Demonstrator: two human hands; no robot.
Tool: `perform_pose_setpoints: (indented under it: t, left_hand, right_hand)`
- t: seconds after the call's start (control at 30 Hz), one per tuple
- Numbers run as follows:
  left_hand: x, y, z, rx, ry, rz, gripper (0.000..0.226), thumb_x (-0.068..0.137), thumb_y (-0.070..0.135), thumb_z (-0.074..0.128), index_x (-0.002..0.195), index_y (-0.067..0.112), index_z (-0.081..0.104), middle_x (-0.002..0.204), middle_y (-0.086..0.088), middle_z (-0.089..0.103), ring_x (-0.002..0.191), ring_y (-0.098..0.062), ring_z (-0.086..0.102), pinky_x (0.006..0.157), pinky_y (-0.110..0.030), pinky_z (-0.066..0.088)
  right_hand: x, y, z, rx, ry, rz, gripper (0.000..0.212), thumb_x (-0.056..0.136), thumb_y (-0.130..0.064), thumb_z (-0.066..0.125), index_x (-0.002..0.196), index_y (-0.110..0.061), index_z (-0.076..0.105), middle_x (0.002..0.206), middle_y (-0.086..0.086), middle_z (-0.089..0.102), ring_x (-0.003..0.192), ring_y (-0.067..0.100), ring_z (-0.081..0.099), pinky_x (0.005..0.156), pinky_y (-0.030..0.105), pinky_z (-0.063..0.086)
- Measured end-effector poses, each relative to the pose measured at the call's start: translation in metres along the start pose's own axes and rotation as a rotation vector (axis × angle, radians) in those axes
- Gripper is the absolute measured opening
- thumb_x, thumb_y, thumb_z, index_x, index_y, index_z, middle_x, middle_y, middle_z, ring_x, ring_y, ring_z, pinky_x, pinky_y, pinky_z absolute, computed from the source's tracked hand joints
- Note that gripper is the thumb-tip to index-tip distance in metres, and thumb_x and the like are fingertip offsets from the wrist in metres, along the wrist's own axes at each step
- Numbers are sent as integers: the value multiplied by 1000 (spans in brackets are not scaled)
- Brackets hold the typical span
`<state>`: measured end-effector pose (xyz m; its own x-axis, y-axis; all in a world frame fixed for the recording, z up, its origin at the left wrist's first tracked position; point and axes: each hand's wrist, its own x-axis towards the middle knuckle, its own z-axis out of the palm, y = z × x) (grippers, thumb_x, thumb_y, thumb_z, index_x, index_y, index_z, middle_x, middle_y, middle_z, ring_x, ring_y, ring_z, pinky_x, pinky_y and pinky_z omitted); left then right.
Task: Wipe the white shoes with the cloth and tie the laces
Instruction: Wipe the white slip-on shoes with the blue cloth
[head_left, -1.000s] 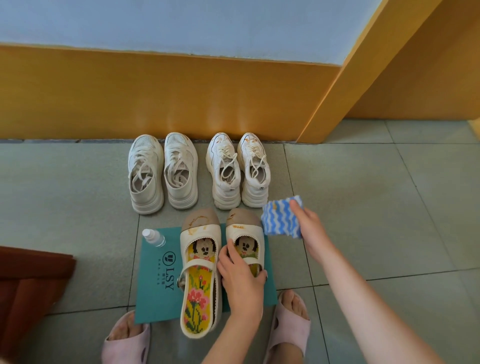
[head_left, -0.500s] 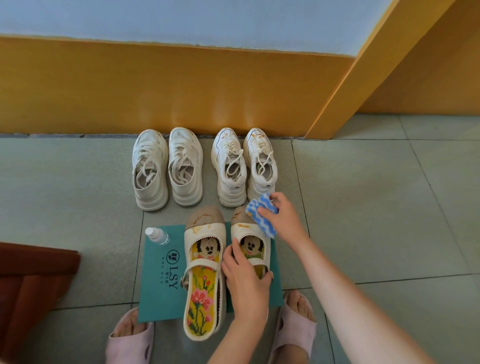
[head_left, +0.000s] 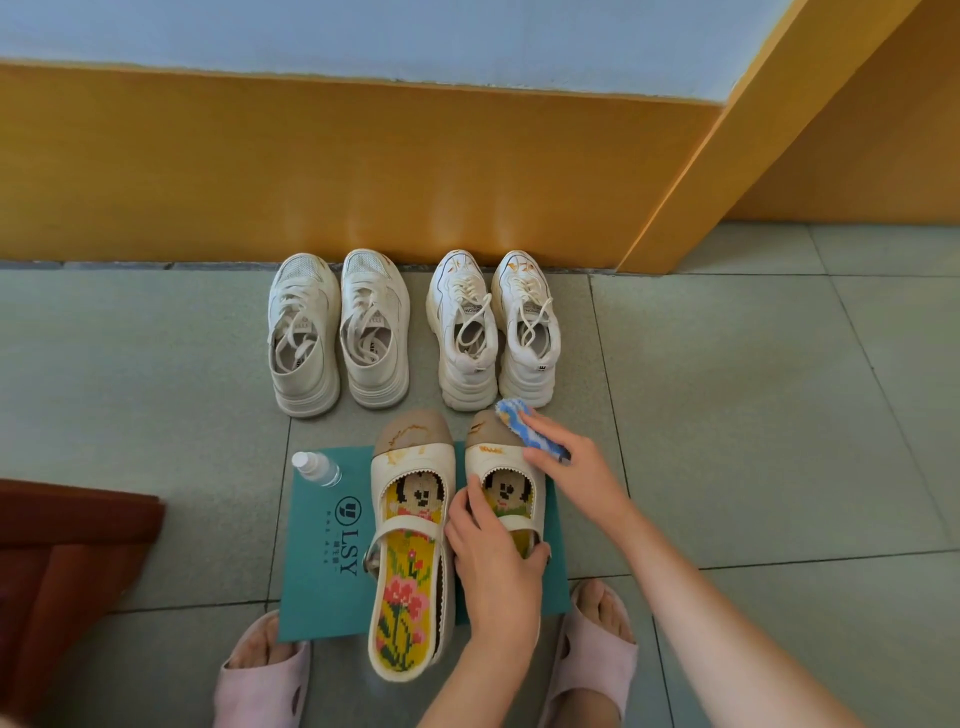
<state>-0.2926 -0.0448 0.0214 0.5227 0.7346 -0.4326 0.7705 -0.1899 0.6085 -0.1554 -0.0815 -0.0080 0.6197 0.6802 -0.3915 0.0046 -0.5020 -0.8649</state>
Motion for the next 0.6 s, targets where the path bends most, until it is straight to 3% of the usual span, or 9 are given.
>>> perform_pose_setpoints:
  t: [0.1,0.23,0.33,0.43,0.5,0.6]
  left_hand:
    - [-1,0,0,-3,-2,-4,100,74,30,76,147,15,10,146,-4,19,135,-20,19,109,-30,28]
    - [-1,2,-1,1,-11,-14,100,74,31,76,147,15,9,147,-4,17,137,-20,17,110,-30,27]
    - [-1,1,-2,-11,-9,-15,101,74,30,76,147,15,9,147,-4,18,137,-20,17,111,-31,26]
    - [-2,1,-3,-15,-5,-9,101,74,29,76,148,15,10,146,-4,19,136,-20,18,110,-31,26]
    - [-2,1,-3,-23,-8,-4,100,74,29,76,147,15,9,146,-4,18,136,-20,17,110,-30,27]
    - [-2,1,-4,-31,-17,1,99,75,29,75,148,16,8,146,-4,17,137,-19,16,110,-30,27]
  right_hand:
    - [-1,-1,-2,-114,71,-22,37,92,-13,58,127,-27,57,133,-12,48,126,0,38,106,17,26]
    - [-11,0,-9,-344,98,-108,25,93,-13,56,116,-13,66,110,-4,55,104,6,52,88,8,38]
    - [-25,9,-12,-443,41,-89,20,93,-18,56,109,-12,68,103,-2,57,95,6,54,86,19,44]
    - [-37,18,-17,-318,9,-9,14,92,-18,59,100,-16,70,107,-6,57,98,-1,53,89,19,41]
    - [-35,17,-21,-135,111,40,13,91,-13,60,98,-11,70,120,-3,56,108,5,53,96,23,40]
    - [-20,-1,-24,66,338,74,18,94,-13,55,106,-4,65,109,4,64,99,14,60,79,13,46]
